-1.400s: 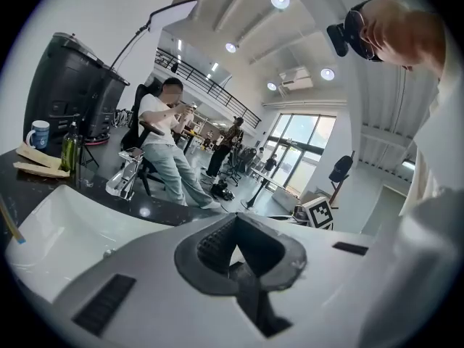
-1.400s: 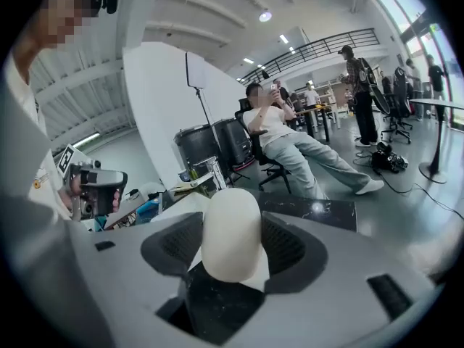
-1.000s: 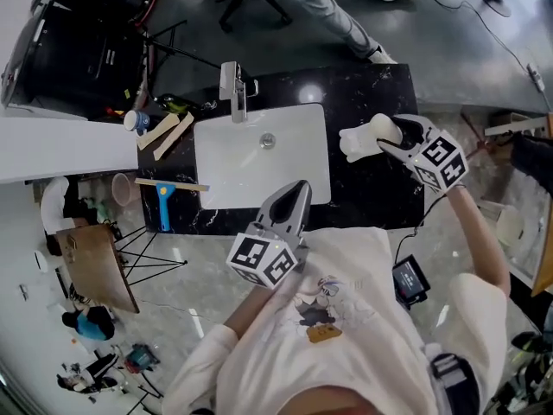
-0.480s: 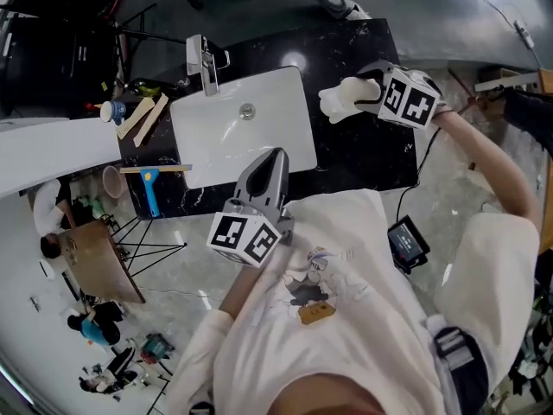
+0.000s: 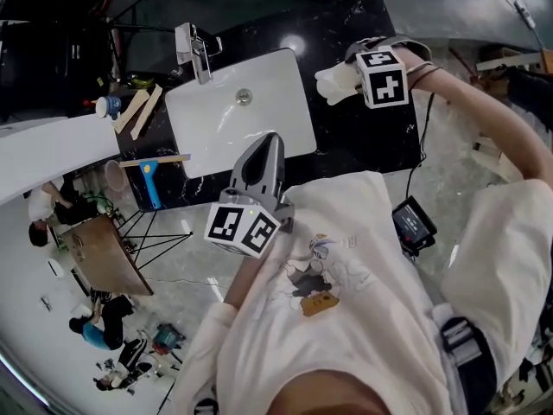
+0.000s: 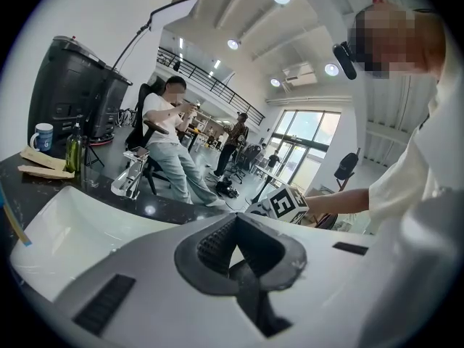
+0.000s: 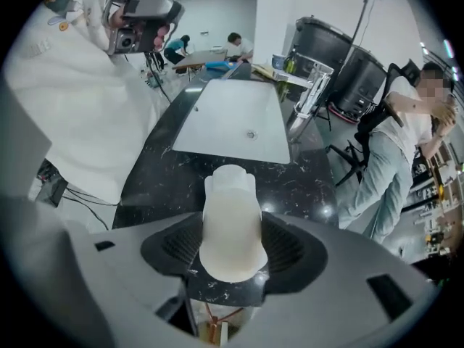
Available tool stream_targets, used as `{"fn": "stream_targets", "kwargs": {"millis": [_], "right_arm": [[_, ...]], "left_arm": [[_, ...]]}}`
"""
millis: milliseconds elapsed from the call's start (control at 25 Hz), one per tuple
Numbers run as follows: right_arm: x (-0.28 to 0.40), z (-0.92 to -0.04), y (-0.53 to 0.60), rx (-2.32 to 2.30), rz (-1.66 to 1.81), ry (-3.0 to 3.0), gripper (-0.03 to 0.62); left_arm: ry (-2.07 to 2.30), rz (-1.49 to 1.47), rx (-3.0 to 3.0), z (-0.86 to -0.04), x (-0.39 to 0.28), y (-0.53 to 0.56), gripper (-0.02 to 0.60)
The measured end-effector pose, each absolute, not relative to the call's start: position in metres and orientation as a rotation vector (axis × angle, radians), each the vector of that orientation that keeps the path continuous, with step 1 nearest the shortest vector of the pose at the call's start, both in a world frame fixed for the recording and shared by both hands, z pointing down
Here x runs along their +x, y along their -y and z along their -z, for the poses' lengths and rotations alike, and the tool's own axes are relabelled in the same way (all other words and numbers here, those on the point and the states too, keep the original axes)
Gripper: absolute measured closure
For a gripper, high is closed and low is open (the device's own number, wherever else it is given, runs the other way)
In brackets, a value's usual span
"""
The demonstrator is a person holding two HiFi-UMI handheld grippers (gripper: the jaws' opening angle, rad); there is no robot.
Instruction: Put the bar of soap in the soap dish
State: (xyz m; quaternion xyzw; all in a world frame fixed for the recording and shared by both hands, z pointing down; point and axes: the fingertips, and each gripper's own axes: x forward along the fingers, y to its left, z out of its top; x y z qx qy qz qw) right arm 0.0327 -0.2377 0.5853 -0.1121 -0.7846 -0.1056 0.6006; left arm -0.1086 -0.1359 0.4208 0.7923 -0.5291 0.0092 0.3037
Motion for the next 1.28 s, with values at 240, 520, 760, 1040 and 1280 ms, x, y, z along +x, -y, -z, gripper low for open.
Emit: {"fn": "stream_targets", "kwargs": {"millis": [240,520,760,1040,1280], "right_arm": [[0.028,-0.6,0.233,-0.342,0.278,1.72,0.333],[0.025,-0.62,0.229,-0.389,0.338,1.599,0.333],[0.024,-0.625,0.232,-0.397,0.319,1.585,0.333],[0.024,-0.623,0.231,-0.394,0.309,1.608,0.332],[0.024,-0.626,0.23,-0.372,0.309,1.645,0.316]], "left_arm": [[1.422,-0.019,2.075,-0.422,-0.114,0.136,0.575],[1.445,-0.018,2.055,-0.423,-0.118,0.135,0.575],[1.446,-0.02,2.052,-0.426,-0.12,0.138,0.575],[1.438,-0.023,2.058,-0.424,-0.116,0.138,0.575],[1.438,-0.023,2.075,-0.42,-0.113,0.134,0.575]]}}
